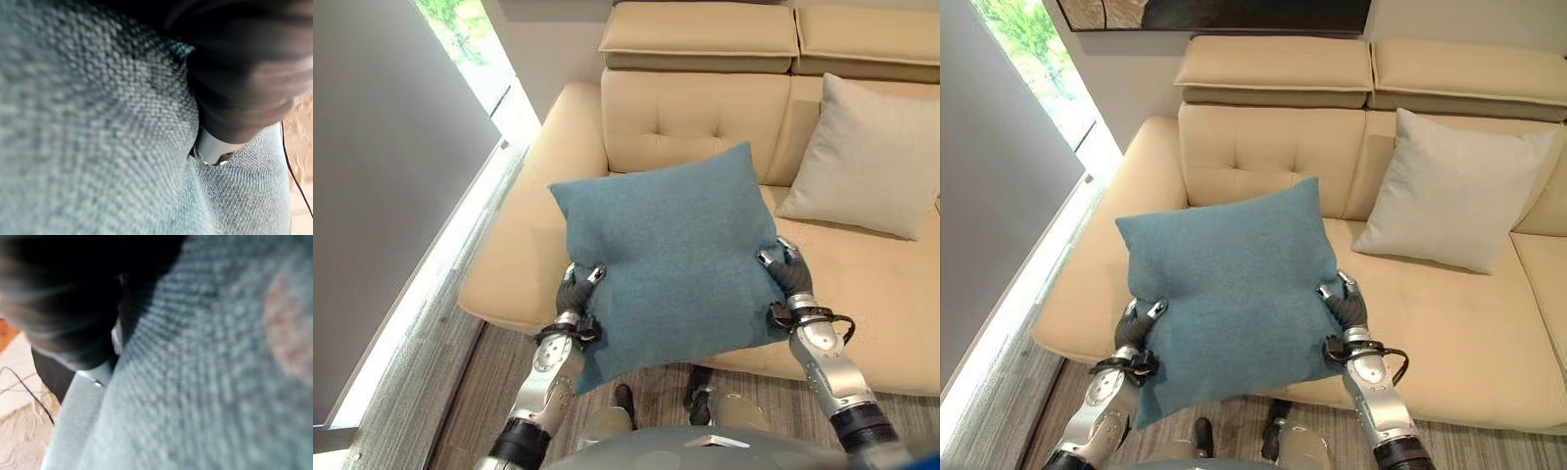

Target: Pick up all the scattered cushions and arrange them neatly on the sofa.

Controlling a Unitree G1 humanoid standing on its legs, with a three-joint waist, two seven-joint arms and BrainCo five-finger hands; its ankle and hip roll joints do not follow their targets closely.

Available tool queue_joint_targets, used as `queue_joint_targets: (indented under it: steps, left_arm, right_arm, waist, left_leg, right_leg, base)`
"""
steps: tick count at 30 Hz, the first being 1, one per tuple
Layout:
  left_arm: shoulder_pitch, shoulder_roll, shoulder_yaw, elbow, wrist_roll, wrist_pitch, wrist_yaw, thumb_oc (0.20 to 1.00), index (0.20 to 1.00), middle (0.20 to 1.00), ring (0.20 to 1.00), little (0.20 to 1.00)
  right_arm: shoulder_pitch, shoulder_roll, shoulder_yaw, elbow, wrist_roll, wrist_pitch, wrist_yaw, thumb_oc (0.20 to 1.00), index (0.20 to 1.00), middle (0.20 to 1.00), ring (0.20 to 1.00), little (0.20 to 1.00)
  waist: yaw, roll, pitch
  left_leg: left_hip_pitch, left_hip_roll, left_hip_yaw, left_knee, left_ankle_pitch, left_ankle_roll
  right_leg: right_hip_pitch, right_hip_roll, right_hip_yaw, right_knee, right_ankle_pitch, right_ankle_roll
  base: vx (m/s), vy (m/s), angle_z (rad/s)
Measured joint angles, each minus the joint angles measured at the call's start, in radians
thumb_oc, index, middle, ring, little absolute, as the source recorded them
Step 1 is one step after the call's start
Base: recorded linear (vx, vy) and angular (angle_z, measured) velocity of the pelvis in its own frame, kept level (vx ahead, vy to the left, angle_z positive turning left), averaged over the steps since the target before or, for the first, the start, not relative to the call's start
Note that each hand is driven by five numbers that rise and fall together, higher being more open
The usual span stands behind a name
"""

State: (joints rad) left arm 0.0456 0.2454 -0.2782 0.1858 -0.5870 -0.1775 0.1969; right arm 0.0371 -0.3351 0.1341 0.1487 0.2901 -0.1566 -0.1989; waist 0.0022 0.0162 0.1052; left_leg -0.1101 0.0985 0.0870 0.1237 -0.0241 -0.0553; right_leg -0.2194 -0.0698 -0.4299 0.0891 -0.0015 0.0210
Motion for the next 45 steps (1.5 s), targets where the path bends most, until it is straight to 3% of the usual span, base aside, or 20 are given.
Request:
queue_joint_targets:
  steps: [2, 5, 8, 10, 12, 14, 16, 18, 19, 21, 22, 23, 25, 30, 33, 38, 40, 45]
  left_arm:
    - [-0.019, 0.000, -0.008, 0.000, 0.001, 0.000, 0.000, 0.200, 0.200, 0.200, 0.200, 0.200]
    - [-0.026, 0.006, -0.005, 0.002, 0.001, 0.001, 0.003, 0.200, 0.200, 0.200, 0.200, 0.200]
    - [-0.030, 0.002, -0.004, 0.003, 0.000, 0.001, 0.006, 0.200, 0.200, 0.200, 0.200, 0.200]
    - [-0.009, 0.011, 0.006, 0.004, 0.001, 0.017, 0.008, 0.200, 0.200, 0.200, 0.200, 0.200]
    - [-0.014, 0.040, 0.006, -0.016, 0.013, 0.016, 0.006, 0.200, 0.200, 0.200, 0.200, 0.200]
    - [-0.044, 0.073, 0.018, -0.022, 0.023, 0.015, 0.006, 0.200, 0.200, 0.200, 0.200, 0.200]
    - [-0.042, 0.092, 0.044, -0.022, 0.023, 0.015, 0.006, 0.200, 0.200, 0.200, 0.200, 0.200]
    - [-0.028, 0.095, 0.065, -0.022, 0.029, 0.015, 0.008, 0.200, 0.200, 0.200, 0.200, 0.200]
    - [-0.023, 0.089, 0.066, -0.022, 0.030, 0.015, 0.009, 0.200, 0.200, 0.200, 0.200, 0.200]
    - [-0.020, 0.082, 0.065, -0.022, 0.031, 0.015, 0.011, 0.200, 0.200, 0.200, 0.200, 0.200]
    - [-0.021, 0.070, 0.064, -0.022, 0.032, 0.015, 0.018, 0.200, 0.200, 0.200, 0.200, 0.200]
    - [-0.022, 0.058, 0.064, -0.022, 0.032, 0.015, 0.028, 0.200, 0.200, 0.200, 0.200, 0.200]
    - [-0.041, 0.040, 0.048, -0.022, 0.061, 0.015, 0.045, 0.200, 0.200, 0.200, 0.200, 0.200]
    - [-0.249, 0.042, 0.012, -0.013, 0.107, 0.014, 0.134, 0.200, 0.200, 0.200, 0.200, 0.200]
    - [-0.432, 0.040, -0.003, 0.012, 0.119, -0.006, 0.215, 0.200, 0.200, 0.200, 0.200, 0.200]
    - [-0.741, 0.059, -0.031, 0.222, 0.156, -0.063, 0.319, 0.200, 0.200, 0.200, 0.200, 0.200]
    - [-0.896, 0.095, -0.084, 0.377, 0.172, -0.069, 0.340, 0.200, 0.200, 0.200, 0.200, 0.200]
    - [-1.066, 0.125, -0.151, 0.530, 0.176, -0.073, 0.365, 0.200, 0.200, 0.200, 0.200, 0.200]
  right_arm:
    - [0.000, 0.003, -0.007, -0.006, 0.000, 0.000, -0.006, 0.200, 0.200, 0.200, 0.200, 0.200]
    - [-0.002, 0.013, -0.004, -0.004, 0.000, 0.000, -0.010, 0.200, 0.200, 0.200, 0.200, 0.200]
    - [-0.012, 0.013, -0.007, -0.003, -0.004, 0.002, -0.017, 0.200, 0.200, 0.200, 0.200, 0.200]
    - [-0.016, 0.024, -0.002, -0.004, -0.027, 0.013, -0.018, 0.200, 0.200, 0.200, 0.200, 0.200]
    - [-0.004, 0.032, -0.007, -0.036, -0.040, 0.013, -0.016, 0.200, 0.200, 0.200, 0.200, 0.200]
    - [-0.010, 0.054, -0.006, -0.043, -0.040, 0.013, -0.013, 0.200, 0.200, 0.200, 0.200, 0.200]
    - [-0.016, 0.065, 0.018, -0.042, -0.042, 0.019, 0.002, 0.200, 0.200, 0.200, 0.200, 0.200]
    - [-0.023, 0.071, 0.032, -0.043, -0.053, 0.019, 0.012, 0.200, 0.200, 0.200, 0.200, 0.200]
    - [-0.026, 0.072, 0.033, -0.043, -0.071, 0.019, 0.011, 0.200, 0.200, 0.200, 0.200, 0.200]
    - [-0.029, 0.071, 0.031, -0.039, -0.075, 0.020, 0.004, 0.200, 0.200, 0.200, 0.200, 0.200]
    - [-0.031, 0.070, 0.029, -0.031, -0.079, 0.021, -0.005, 0.200, 0.200, 0.200, 0.200, 0.200]
    - [-0.041, 0.057, 0.029, -0.028, -0.080, 0.022, -0.012, 0.200, 0.200, 0.200, 0.200, 0.200]
    - [-0.050, 0.037, 0.028, -0.028, -0.117, 0.030, -0.039, 0.200, 0.200, 0.200, 0.200, 0.200]
    - [-0.232, 0.040, 0.009, -0.007, -0.167, 0.031, -0.152, 0.200, 0.200, 0.200, 0.200, 0.200]
    - [-0.405, 0.042, 0.013, 0.046, -0.196, 0.031, -0.233, 0.200, 0.200, 0.200, 0.200, 0.200]
    - [-0.689, 0.035, 0.053, 0.251, -0.197, 0.029, -0.342, 0.200, 0.200, 0.200, 0.200, 0.200]
    - [-0.829, -0.023, 0.123, 0.366, -0.201, 0.031, -0.398, 0.200, 0.200, 0.200, 0.200, 0.200]
    - [-0.985, -0.097, 0.188, 0.485, -0.231, 0.035, -0.461, 0.200, 0.200, 0.200, 0.200, 0.200]
  waist:
    - [-0.009, -0.015, 0.014]
    - [-0.002, -0.036, 0.028]
    - [0.012, -0.022, 0.041]
    - [0.017, -0.002, 0.045]
    - [0.009, -0.013, 0.043]
    - [0.005, -0.026, 0.044]
    - [0.018, -0.029, 0.048]
    - [0.035, -0.031, 0.047]
    - [0.043, -0.032, 0.047]
    - [0.036, -0.033, 0.046]
    - [0.033, -0.040, 0.041]
    - [0.030, -0.024, 0.043]
    - [0.010, -0.015, 0.040]
    - [-0.021, -0.003, 0.034]
    - [-0.036, 0.019, 0.034]
    - [-0.040, 0.031, 0.033]
    - [-0.040, 0.036, 0.028]
    - [-0.033, 0.038, 0.028]
  left_leg:
    - [-0.051, -0.039, -0.054, 0.000, -0.010, -0.015]
    - [-0.148, -0.093, -0.061, -0.044, -0.001, -0.013]
    - [-0.129, -0.080, -0.098, -0.058, 0.032, -0.009]
    - [-0.021, -0.073, -0.095, -0.138, 0.078, 0.032]
    - [0.029, -0.106, -0.038, -0.142, 0.075, 0.083]
    - [0.039, -0.158, -0.009, -0.139, 0.057, 0.107]
    - [0.044, -0.170, -0.008, -0.142, 0.048, 0.116]
    - [0.059, -0.169, -0.012, -0.170, 0.052, 0.123]
    - [0.061, -0.169, -0.012, -0.180, 0.052, 0.123]
    - [0.062, -0.170, -0.017, -0.186, 0.053, 0.124]
    - [0.069, -0.171, -0.024, -0.200, 0.056, 0.111]
    - [0.074, -0.151, -0.028, -0.216, 0.066, 0.092]
    - [0.069, -0.112, -0.042, -0.217, 0.074, 0.073]
    - [-0.079, -0.079, -0.057, -0.216, 0.118, 0.026]
    - [-0.173, -0.079, -0.070, -0.216, 0.152, 0.022]
    - [-0.292, -0.075, -0.071, -0.216, 0.171, 0.001]
    - [-0.348, -0.075, -0.071, -0.215, 0.184, 0.003]
    - [-0.396, -0.074, -0.070, -0.215, 0.188, 0.006]
  right_leg:
    - [0.028, -0.002, 0.005, -0.050, -0.004, -0.007]
    - [0.058, 0.001, 0.006, -0.092, 0.000, 0.000]
    - [0.079, 0.028, 0.021, -0.091, 0.015, -0.012]
    - [0.128, 0.044, 0.068, -0.068, 0.004, -0.005]
    - [0.106, -0.008, 0.122, 0.027, -0.034, 0.028]
    - [0.052, -0.074, 0.177, 0.134, -0.056, 0.065]
    - [0.017, -0.110, 0.194, 0.209, -0.077, 0.101]
    - [0.025, -0.121, 0.227, 0.115, -0.061, 0.136]
    - [0.023, -0.135, 0.223, 0.011, 0.039, 0.168]
    - [0.058, -0.134, 0.210, -0.093, 0.107, 0.169]
    - [0.116, -0.122, 0.214, -0.190, 0.142, 0.150]
    - [0.116, -0.101, 0.211, -0.184, 0.144, 0.125]
    - [0.123, -0.064, 0.195, -0.184, 0.137, 0.114]
    - [-0.016, -0.031, 0.186, -0.184, 0.151, 0.063]
    - [-0.104, -0.031, 0.172, -0.184, 0.170, 0.061]
    - [-0.223, -0.026, 0.172, -0.184, 0.195, 0.064]
    - [-0.280, -0.026, 0.172, -0.183, 0.203, 0.058]
    - [-0.326, -0.025, 0.172, -0.183, 0.211, 0.048]
  base:
    - [0.10, 0.046, -0.01]
    - [0.08, 0.084, -0.08]
    - [0.22, 0.233, -0.25]
    - [0.17, 0.278, -0.70]
    - [0.06, 0.216, -0.67]
    - [0.04, 0.165, -0.36]
    - [0.10, 0.056, -0.02]
    - [0.11, -0.034, -0.01]
    - [0.13, -0.094, -0.11]
    - [0.13, -0.109, 0.09]
    - [0.10, -0.085, 0.20]
    - [0.10, -0.090, 0.22]
    - [0.02, -0.086, 0.20]
    - [-0.07, -0.028, 0.09]
    - [-0.12, -0.008, 0.12]
    - [-0.04, -0.004, -0.01]
    - [0.00, 0.000, 0.00]
    - [0.01, -0.003, 0.01]
